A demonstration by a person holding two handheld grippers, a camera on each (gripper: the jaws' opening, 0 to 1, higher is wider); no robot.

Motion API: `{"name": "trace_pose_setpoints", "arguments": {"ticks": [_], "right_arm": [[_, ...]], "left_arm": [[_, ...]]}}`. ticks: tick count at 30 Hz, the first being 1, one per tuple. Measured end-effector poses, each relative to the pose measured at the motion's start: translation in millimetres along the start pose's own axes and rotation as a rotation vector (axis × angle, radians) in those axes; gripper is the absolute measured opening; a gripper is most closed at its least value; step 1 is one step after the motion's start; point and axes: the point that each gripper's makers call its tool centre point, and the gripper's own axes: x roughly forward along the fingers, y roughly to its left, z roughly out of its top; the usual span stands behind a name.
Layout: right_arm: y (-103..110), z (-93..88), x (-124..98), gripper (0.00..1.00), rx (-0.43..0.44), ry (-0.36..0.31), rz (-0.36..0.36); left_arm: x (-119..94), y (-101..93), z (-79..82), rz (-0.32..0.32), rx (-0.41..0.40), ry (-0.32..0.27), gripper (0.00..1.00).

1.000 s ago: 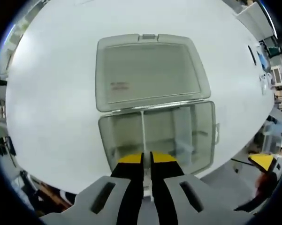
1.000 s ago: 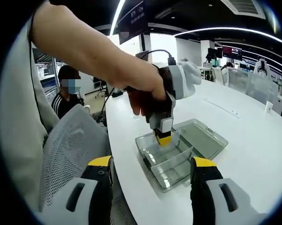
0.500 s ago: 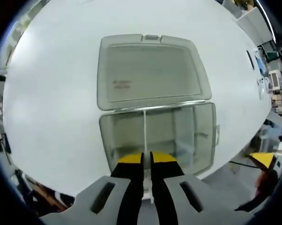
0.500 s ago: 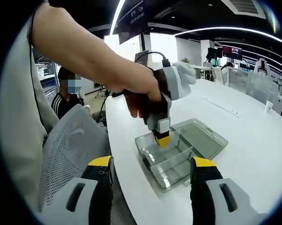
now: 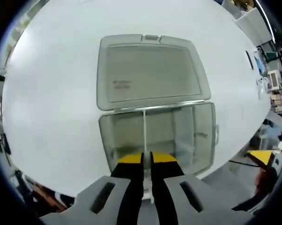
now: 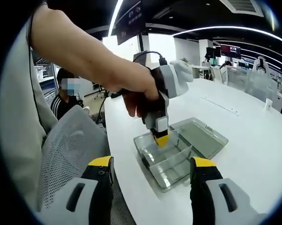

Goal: Insert the divider into the dual guide fixture by aligning both edges with the guide slots and pushing it downward to the bottom, including one-sided entry, uneven engagement, binding, and posture correction.

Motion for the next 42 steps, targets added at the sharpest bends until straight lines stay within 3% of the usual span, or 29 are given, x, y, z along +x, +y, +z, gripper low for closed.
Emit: {"name": "trace_pose_setpoints", "arguments": {"ticks": [25,42], "right_arm": [[4.3,1.9,1.8,0.63,-0.008,-0.001,0.010],[3.2,1.5,0.5,0.63,-0.003,-0.006,0.005]], "left_arm": [[-11.5,-2.5,1.2,0.012,-0.004,-0.046,0.01],[-8.0,-1.8,1.4,0.037,0.004,-0.028,0.01]]}}
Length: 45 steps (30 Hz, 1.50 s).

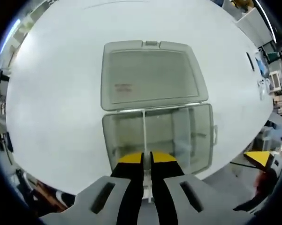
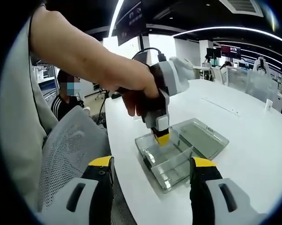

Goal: Insert the divider into the dual guide fixture by aligning both edges with the guide slots and pushing it downward to the bottom, including one-sided entry, uneven engagement, binding, and posture correction.

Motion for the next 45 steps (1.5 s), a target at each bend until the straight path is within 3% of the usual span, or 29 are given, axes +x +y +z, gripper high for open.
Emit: {"name": "trace_pose_setpoints", "arguments": {"ticks": [21,45], "right_arm": [[-4.2,-4.0,-3.2,0.63,0.012,0.009,-0.009],[-6.8,-7.0,-4.7,0.63,0.021,0.015,-0.014]], "left_arm": [[12.9,2.4,-1.4,0.029,0.044,0.043,0.01],[19.5,1.2,-3.6,0.030,0.041,0.064,0.02]]}}
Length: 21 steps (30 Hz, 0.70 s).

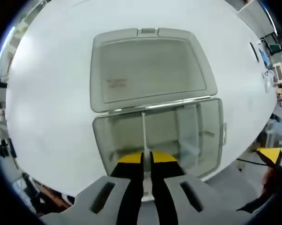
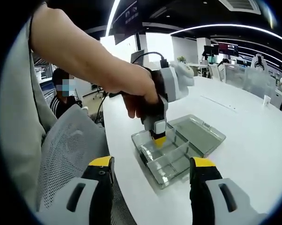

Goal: Insert the divider into the dual guide fixture by aligning both edges with the guide slots and pushing it downward to the bottom, including one-sided entry, uneven engagement, binding, and posture correction.

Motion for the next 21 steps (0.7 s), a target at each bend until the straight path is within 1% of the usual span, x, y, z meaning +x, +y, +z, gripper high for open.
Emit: {"name": "trace_pose_setpoints", "arguments": {"ticks": [10,21], "right_arm": [[-0.8,-1.8,-1.6,0.63,0.001,0.003,-0.003],[2.0,2.0,0.4,0.63,-0.009,0.003,0.004]], "left_arm": [[1.2,1.8,0.1,-0.003,-0.005,0.003,0.02],[-12.7,0.7,2.2,-0.021,-0.020,0.017,0.01]]}}
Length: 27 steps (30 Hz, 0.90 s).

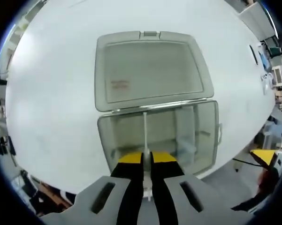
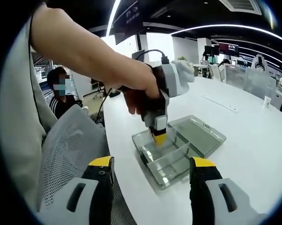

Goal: Insert the divider into the dual guide fixture by aligning both edges with the guide slots and pushing it downward to the bottom, including one-sided entry, uneven engagement, binding, and posture correction.

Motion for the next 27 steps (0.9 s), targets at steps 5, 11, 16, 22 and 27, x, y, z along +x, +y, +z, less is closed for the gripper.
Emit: {"name": "trace_pose_setpoints", "arguments": {"ticks": [5,11,16,22,27], "right_arm": [[0.9,1.0,1.1,0.63,-0.003,-0.003,0.002],[2.2,2.5,1.2,0.63,-0.005,-0.008,0.004],[2.9,2.3,0.0,0.63,-0.004,-0.009,0.001],[4.0,1.6,-1.0,0.63,-0.002,-0.010,0.001],[3.1,2.2,-0.9,0.63,0.000,-0.013,-0.001]], "left_arm": [[-6.8,-1.6,-0.8,-0.009,-0.010,0.007,0.01],[-10.6,-2.1,-1.9,-0.013,-0.019,0.001,0.01],[-9.4,-3.8,-1.8,-0.017,-0.027,-0.005,0.01],[-6.6,-3.4,-1.5,-0.009,-0.023,-0.008,0.01],[-6.9,-3.5,-1.9,-0.007,-0.025,-0.004,0.01]]}}
